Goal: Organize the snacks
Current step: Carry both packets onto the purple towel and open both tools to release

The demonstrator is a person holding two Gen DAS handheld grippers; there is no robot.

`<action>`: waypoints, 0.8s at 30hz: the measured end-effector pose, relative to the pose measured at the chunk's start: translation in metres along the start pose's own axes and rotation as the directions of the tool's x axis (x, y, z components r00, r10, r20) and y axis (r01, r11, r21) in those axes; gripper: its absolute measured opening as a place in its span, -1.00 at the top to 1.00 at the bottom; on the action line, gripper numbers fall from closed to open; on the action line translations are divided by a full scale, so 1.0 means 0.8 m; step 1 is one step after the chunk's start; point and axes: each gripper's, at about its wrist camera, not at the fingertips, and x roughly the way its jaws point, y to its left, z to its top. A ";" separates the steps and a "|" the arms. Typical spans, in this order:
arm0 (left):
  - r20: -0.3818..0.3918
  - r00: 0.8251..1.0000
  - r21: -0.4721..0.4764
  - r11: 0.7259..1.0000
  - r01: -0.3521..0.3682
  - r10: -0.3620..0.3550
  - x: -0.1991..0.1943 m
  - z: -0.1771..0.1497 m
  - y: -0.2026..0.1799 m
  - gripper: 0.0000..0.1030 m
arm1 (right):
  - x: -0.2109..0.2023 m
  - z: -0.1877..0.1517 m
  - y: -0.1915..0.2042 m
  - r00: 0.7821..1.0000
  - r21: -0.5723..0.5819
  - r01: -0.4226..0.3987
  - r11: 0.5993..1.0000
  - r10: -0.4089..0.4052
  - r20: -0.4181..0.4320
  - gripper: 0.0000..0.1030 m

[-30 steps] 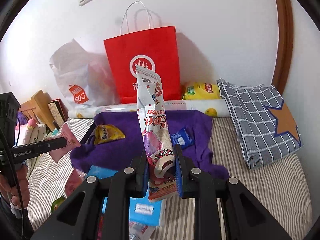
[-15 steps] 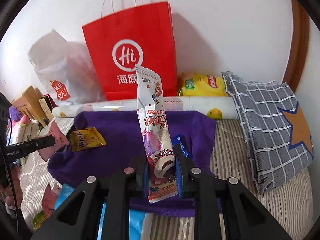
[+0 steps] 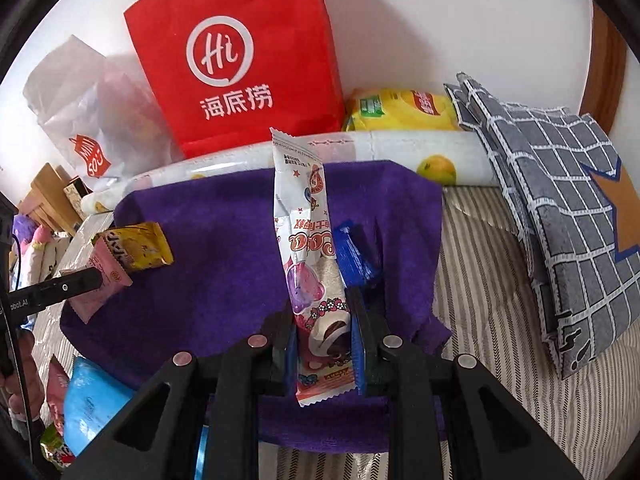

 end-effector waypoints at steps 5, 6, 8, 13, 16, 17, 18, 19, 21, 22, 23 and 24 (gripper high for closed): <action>0.002 1.000 -0.007 1.000 0.000 0.000 0.000 -0.001 0.005 0.52 | 0.011 -0.007 0.000 1.000 -0.005 -0.003 1.000 0.003 -0.019 0.57; -0.003 1.000 -0.014 1.000 -0.004 0.004 0.001 -0.001 0.007 0.52 | 0.013 -0.008 0.000 1.000 -0.006 -0.002 1.000 0.002 -0.026 0.57; -0.005 1.000 -0.017 1.000 0.000 0.000 -0.001 -0.002 0.009 0.52 | 0.016 -0.009 0.001 0.999 -0.008 -0.004 1.000 0.004 -0.033 0.56; -0.005 1.000 -0.022 1.000 0.003 -0.003 0.002 -0.005 0.011 0.52 | 0.015 -0.010 0.003 1.000 -0.009 -0.020 1.000 0.020 -0.024 0.45; -0.016 1.000 -0.023 1.000 0.008 -0.009 0.005 -0.006 0.012 0.52 | 0.009 -0.009 0.004 0.999 -0.005 -0.031 0.999 0.031 -0.008 0.28; -0.017 1.000 -0.022 1.000 0.007 -0.007 0.006 -0.007 0.011 0.52 | 0.007 -0.008 0.005 1.000 -0.012 -0.029 1.000 0.029 0.001 0.23; -0.019 1.000 -0.021 1.000 0.009 -0.009 0.006 -0.006 0.011 0.49 | 0.003 -0.008 0.007 1.000 -0.019 -0.024 1.000 0.025 0.012 0.10; -0.020 1.000 -0.020 1.000 0.017 -0.017 0.006 -0.006 0.010 0.46 | 0.000 -0.007 0.008 0.999 -0.027 -0.019 0.999 0.020 0.028 0.04; -0.030 0.999 -0.027 1.000 0.016 -0.017 0.007 -0.005 0.009 0.08 | -0.008 -0.006 0.011 0.998 -0.038 -0.013 0.999 0.016 0.060 -0.04; -0.032 0.999 -0.030 0.999 0.010 -0.011 0.008 -0.005 0.008 -0.05 | -0.010 -0.006 0.012 0.998 -0.041 -0.013 0.999 0.015 0.063 -0.05; -0.026 1.000 -0.033 0.999 0.008 -0.009 0.006 -0.005 0.008 -0.19 | -0.011 -0.005 0.013 0.998 -0.044 -0.011 0.999 0.014 0.065 -0.14; -0.021 1.000 -0.032 0.999 0.008 -0.009 0.005 -0.004 0.007 -0.20 | -0.013 -0.005 0.014 0.997 -0.043 -0.009 0.999 0.012 0.070 -0.26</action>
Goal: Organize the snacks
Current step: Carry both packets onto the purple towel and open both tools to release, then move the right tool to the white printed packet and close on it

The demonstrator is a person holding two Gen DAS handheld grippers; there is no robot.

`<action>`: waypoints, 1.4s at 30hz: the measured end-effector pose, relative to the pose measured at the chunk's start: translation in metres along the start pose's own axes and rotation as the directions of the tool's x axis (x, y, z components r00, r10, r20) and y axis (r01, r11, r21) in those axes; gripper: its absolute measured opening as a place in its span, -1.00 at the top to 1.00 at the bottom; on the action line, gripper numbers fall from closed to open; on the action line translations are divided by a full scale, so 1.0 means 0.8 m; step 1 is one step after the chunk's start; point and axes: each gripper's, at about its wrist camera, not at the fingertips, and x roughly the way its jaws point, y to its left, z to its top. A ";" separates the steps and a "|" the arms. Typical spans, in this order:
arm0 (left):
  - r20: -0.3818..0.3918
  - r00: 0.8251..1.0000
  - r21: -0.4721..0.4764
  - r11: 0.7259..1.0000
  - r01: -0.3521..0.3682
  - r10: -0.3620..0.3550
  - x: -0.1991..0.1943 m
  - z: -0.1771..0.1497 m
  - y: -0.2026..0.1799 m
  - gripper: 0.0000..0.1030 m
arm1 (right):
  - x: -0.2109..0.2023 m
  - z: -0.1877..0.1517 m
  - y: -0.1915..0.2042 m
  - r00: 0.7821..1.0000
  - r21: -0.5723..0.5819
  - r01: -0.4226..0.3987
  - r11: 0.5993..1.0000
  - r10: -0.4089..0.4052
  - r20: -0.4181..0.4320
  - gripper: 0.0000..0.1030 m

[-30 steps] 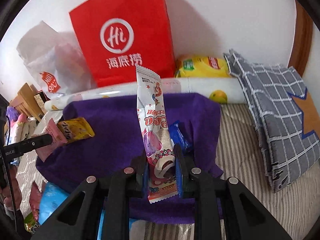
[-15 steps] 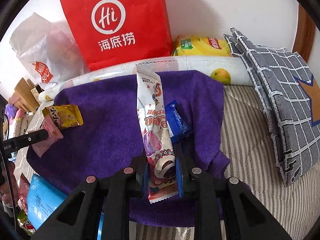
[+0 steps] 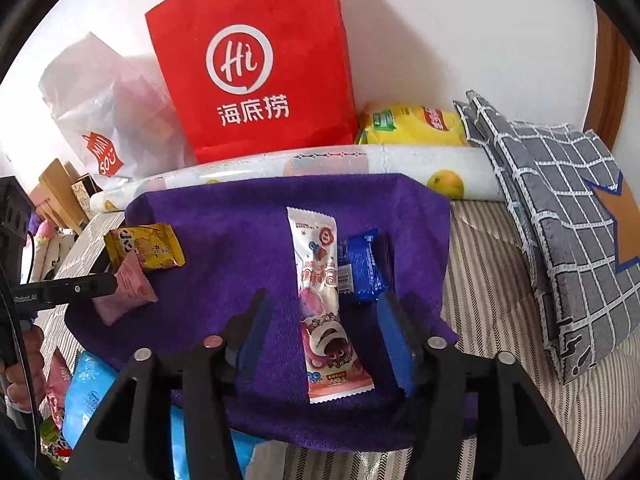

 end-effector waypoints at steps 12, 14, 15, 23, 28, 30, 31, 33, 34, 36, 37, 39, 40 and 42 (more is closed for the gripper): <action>0.033 0.999 0.030 1.000 0.006 -0.007 -0.036 0.003 -0.015 -0.25 | -0.053 -0.006 0.016 0.985 0.013 0.155 0.988 -0.156 0.075 -0.66; 0.046 0.999 0.045 0.999 0.010 -0.012 -0.046 0.002 -0.021 -0.26 | -0.075 -0.015 0.021 0.980 0.020 0.166 0.986 -0.167 0.109 -0.66; 0.051 0.999 0.052 0.999 0.008 -0.011 -0.050 0.001 -0.023 -0.28 | -0.084 -0.018 0.023 0.978 0.024 0.166 0.986 -0.167 0.122 -0.66; 0.066 0.998 0.082 0.997 -0.002 -0.004 -0.087 -0.020 -0.037 -0.42 | -0.153 -0.060 0.042 0.985 0.094 0.127 0.987 -0.137 0.108 -0.66; 0.072 0.997 0.074 0.997 0.003 -0.008 -0.112 -0.047 -0.028 -0.44 | -0.162 -0.090 0.051 0.993 0.132 0.117 0.984 -0.120 0.018 -0.66; 0.075 0.997 0.066 0.998 -0.005 0.000 -0.121 -0.057 -0.021 -0.44 | -0.158 -0.105 0.056 0.993 0.134 0.121 0.984 -0.118 -0.031 -0.59; 0.075 0.997 0.063 0.998 -0.010 0.005 -0.127 -0.064 -0.017 -0.44 | -0.155 -0.113 0.061 0.993 0.129 0.112 0.985 -0.106 -0.055 -0.52; 0.078 0.997 0.056 0.998 -0.019 0.015 -0.136 -0.075 -0.011 -0.44 | -0.148 -0.126 0.068 0.991 0.112 0.106 0.988 -0.095 -0.095 -0.35; 0.079 0.997 0.052 0.998 -0.021 0.017 -0.139 -0.078 -0.008 -0.44 | -0.144 -0.132 0.072 0.989 0.104 0.108 0.989 -0.096 -0.115 -0.32; 0.084 0.996 0.042 0.999 -0.025 0.021 -0.149 -0.089 -0.001 -0.44 | -0.138 -0.142 0.077 0.987 0.100 0.096 0.990 -0.082 -0.140 -0.26; 0.085 0.996 0.038 0.999 -0.028 0.024 -0.152 -0.094 0.002 -0.44 | -0.136 -0.148 0.079 0.987 0.103 0.085 0.991 -0.070 -0.147 -0.26; 0.087 0.996 0.033 0.999 -0.036 0.033 -0.157 -0.103 0.006 -0.44 | -0.130 -0.155 0.081 0.985 0.109 0.076 0.991 -0.057 -0.163 -0.26; 0.086 0.996 0.031 0.999 -0.040 0.037 -0.158 -0.106 0.008 -0.44 | -0.126 -0.157 0.082 0.984 0.112 0.075 0.991 -0.056 -0.171 -0.26; 0.081 0.996 0.023 0.999 -0.047 0.045 -0.161 -0.114 0.012 -0.44 | -0.116 -0.162 0.082 0.979 0.127 0.066 0.990 -0.040 -0.198 -0.26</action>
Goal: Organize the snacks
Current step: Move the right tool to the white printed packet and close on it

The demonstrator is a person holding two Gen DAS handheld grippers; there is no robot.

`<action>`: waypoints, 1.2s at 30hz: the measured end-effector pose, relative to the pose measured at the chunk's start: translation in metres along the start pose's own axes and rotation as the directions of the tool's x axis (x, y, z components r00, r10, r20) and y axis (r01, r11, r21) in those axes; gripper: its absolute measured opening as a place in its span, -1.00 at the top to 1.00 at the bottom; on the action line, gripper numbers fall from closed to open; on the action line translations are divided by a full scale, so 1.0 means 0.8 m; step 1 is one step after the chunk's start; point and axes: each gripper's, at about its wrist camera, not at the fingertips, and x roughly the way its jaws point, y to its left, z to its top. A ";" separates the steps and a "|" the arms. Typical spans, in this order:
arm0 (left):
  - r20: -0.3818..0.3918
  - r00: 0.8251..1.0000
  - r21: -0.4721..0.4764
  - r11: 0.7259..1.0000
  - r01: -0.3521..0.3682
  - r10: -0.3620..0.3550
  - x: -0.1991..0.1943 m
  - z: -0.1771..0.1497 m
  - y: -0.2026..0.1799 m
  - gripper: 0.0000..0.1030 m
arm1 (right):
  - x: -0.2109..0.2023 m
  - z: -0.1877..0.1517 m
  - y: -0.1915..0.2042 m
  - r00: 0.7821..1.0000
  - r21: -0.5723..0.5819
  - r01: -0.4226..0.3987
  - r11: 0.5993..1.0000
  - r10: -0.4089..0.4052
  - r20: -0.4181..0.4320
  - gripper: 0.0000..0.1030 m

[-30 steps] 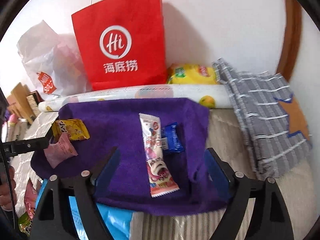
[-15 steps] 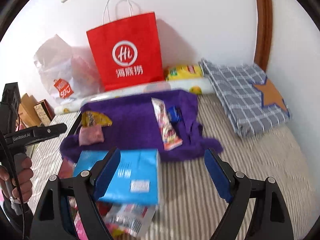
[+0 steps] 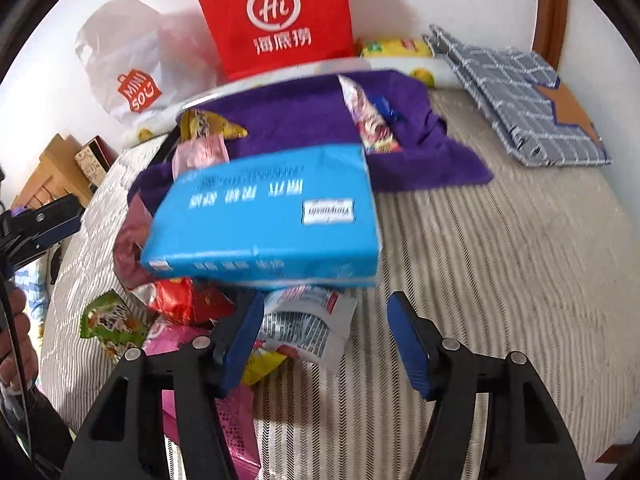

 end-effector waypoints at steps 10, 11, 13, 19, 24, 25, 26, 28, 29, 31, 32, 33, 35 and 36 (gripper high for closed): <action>-0.024 0.999 -0.021 0.999 -0.036 0.036 -0.003 -0.032 0.010 -0.44 | 0.024 -0.004 0.002 0.998 0.019 -0.047 0.999 0.047 -0.039 -0.15; -0.026 0.999 -0.023 0.999 -0.039 0.039 -0.002 -0.033 0.010 -0.44 | 0.024 -0.004 0.001 0.998 0.023 -0.047 0.999 0.048 -0.033 -0.08; -0.031 0.998 -0.030 0.998 -0.046 0.045 -0.001 -0.037 0.010 -0.44 | 0.023 -0.006 -0.005 0.997 0.042 -0.074 0.996 0.075 -0.029 0.11; -0.040 0.998 -0.030 0.998 -0.053 0.052 0.002 -0.042 0.003 -0.44 | 0.005 -0.010 -0.026 0.993 0.082 -0.119 0.989 0.118 0.011 0.47; -0.032 0.999 -0.021 0.999 -0.044 0.043 0.003 -0.044 -0.011 -0.44 | -0.022 -0.014 -0.050 0.989 0.106 -0.141 0.984 0.136 0.055 0.59; -0.033 0.999 -0.019 0.999 -0.042 0.042 0.004 -0.044 -0.014 -0.44 | -0.027 -0.014 -0.055 0.989 0.109 -0.137 0.985 0.131 0.062 0.59; -0.034 0.999 -0.019 0.999 -0.042 0.041 0.005 -0.044 -0.016 -0.44 | -0.030 -0.014 -0.062 0.990 0.112 -0.131 0.985 0.124 0.066 0.59; -0.041 0.998 -0.020 0.999 -0.037 0.036 0.007 -0.045 -0.019 -0.44 | -0.033 -0.015 -0.076 0.992 0.107 -0.112 0.988 0.105 0.068 0.57; -0.044 0.998 -0.019 0.999 -0.036 0.035 0.008 -0.045 -0.021 -0.44 | -0.032 -0.015 -0.083 0.994 0.105 -0.093 0.990 0.086 0.069 0.56; -0.046 0.998 -0.016 0.999 -0.042 0.041 0.010 -0.046 -0.024 -0.44 | -0.031 -0.016 -0.095 0.996 0.110 -0.064 0.992 0.057 0.066 0.48; -0.047 0.998 -0.014 0.999 -0.045 0.044 0.010 -0.046 -0.025 -0.44 | -0.032 -0.017 -0.100 0.997 0.105 -0.056 0.993 0.050 0.061 0.37; -0.050 0.998 -0.013 0.999 -0.047 0.046 0.011 -0.047 -0.026 -0.44 | -0.033 -0.018 -0.103 0.997 0.097 -0.052 0.994 0.046 0.059 0.32; -0.052 0.998 -0.013 0.999 -0.046 0.045 0.012 -0.048 -0.027 -0.44 | -0.036 -0.022 -0.107 0.997 0.087 -0.058 0.995 0.053 0.061 0.03; -0.054 0.997 -0.014 0.999 -0.047 0.046 0.013 -0.048 -0.027 -0.44 | -0.038 -0.024 -0.107 0.996 0.085 -0.066 0.994 0.060 0.069 -0.16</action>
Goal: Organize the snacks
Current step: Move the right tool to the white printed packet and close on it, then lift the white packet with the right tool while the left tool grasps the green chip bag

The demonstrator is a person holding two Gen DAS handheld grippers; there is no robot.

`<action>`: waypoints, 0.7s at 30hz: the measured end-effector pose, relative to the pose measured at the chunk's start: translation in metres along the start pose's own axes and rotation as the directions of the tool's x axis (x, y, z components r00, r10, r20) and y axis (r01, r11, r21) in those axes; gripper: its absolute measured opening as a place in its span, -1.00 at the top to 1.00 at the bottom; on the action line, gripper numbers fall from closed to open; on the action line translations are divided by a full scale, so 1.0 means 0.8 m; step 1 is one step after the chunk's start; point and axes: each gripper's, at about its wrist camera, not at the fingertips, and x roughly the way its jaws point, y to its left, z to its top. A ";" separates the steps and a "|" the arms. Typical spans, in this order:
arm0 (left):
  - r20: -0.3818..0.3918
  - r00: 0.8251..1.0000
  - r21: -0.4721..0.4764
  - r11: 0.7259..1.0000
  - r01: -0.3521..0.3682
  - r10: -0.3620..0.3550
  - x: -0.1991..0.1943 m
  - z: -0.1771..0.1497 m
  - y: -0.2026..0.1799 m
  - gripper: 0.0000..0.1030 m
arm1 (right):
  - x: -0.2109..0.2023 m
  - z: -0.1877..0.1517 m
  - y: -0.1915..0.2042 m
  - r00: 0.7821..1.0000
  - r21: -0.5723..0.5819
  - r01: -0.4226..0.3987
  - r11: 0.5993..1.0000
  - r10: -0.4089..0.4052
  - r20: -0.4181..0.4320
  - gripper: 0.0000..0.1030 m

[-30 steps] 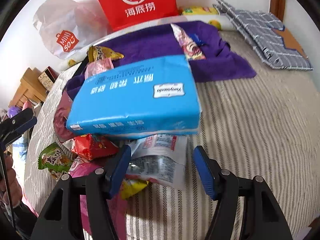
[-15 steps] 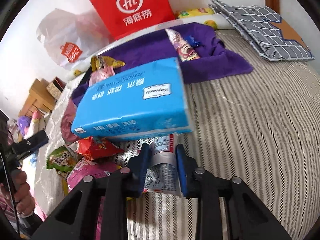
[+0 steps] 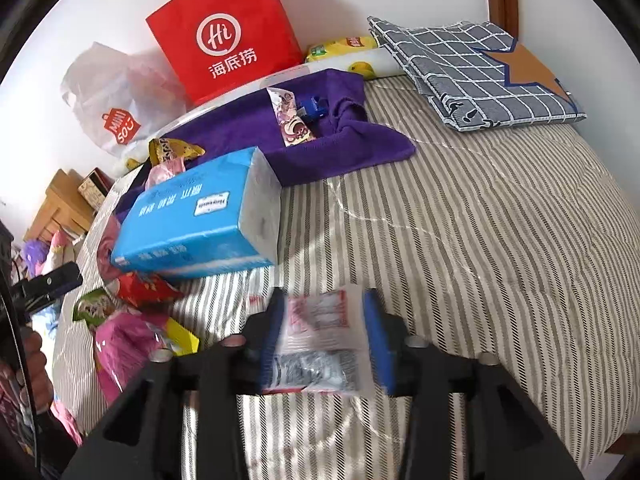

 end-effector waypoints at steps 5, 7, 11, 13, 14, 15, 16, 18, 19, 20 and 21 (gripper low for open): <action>-0.011 1.000 -0.004 1.000 0.002 -0.002 0.005 0.000 0.000 -0.44 | 0.006 -0.008 0.014 1.000 -0.043 0.001 0.999 0.000 0.004 -0.45; -0.014 1.000 -0.003 1.000 0.003 -0.003 0.005 -0.001 0.001 -0.44 | 0.015 -0.012 0.020 1.000 -0.059 0.022 0.998 -0.023 -0.008 -0.45; -0.018 1.000 0.003 1.000 0.002 -0.002 0.004 -0.002 0.003 -0.44 | 0.031 -0.020 0.032 0.997 -0.104 0.070 0.992 -0.073 -0.016 -0.46; -0.019 1.000 0.004 1.000 -0.003 0.003 0.004 -0.003 0.005 -0.44 | 0.036 -0.024 0.043 0.993 -0.153 0.118 0.981 -0.120 -0.008 -0.48; -0.021 1.000 0.005 1.000 -0.003 0.003 0.004 -0.004 0.006 -0.44 | 0.038 -0.026 0.045 0.990 -0.171 0.136 0.976 -0.139 -0.004 -0.49; -0.023 1.000 0.007 1.000 -0.004 0.004 0.004 -0.005 0.007 -0.44 | 0.040 -0.029 0.050 0.987 -0.197 0.161 0.967 -0.163 0.007 -0.49; -0.023 1.000 0.008 1.000 -0.004 0.004 0.003 -0.006 0.008 -0.44 | 0.039 -0.032 0.053 0.985 -0.209 0.173 0.962 -0.172 0.024 -0.50; -0.020 1.000 0.009 1.000 -0.004 0.005 0.003 -0.006 0.010 -0.44 | 0.039 -0.034 0.051 0.985 -0.198 0.170 0.965 -0.168 0.030 -0.48; -0.019 1.000 0.009 1.000 -0.004 0.005 0.002 -0.007 0.011 -0.44 | 0.039 -0.034 0.049 0.986 -0.191 0.164 0.968 -0.162 0.028 -0.48; -0.018 1.000 0.009 1.000 -0.004 0.004 0.001 -0.007 0.011 -0.44 | 0.039 -0.034 0.048 0.987 -0.192 0.160 0.968 -0.157 0.029 -0.48; -0.015 1.000 0.008 1.000 -0.002 0.002 0.001 -0.007 0.012 -0.44 | 0.038 -0.035 0.048 0.987 -0.200 0.160 0.967 -0.157 0.035 -0.43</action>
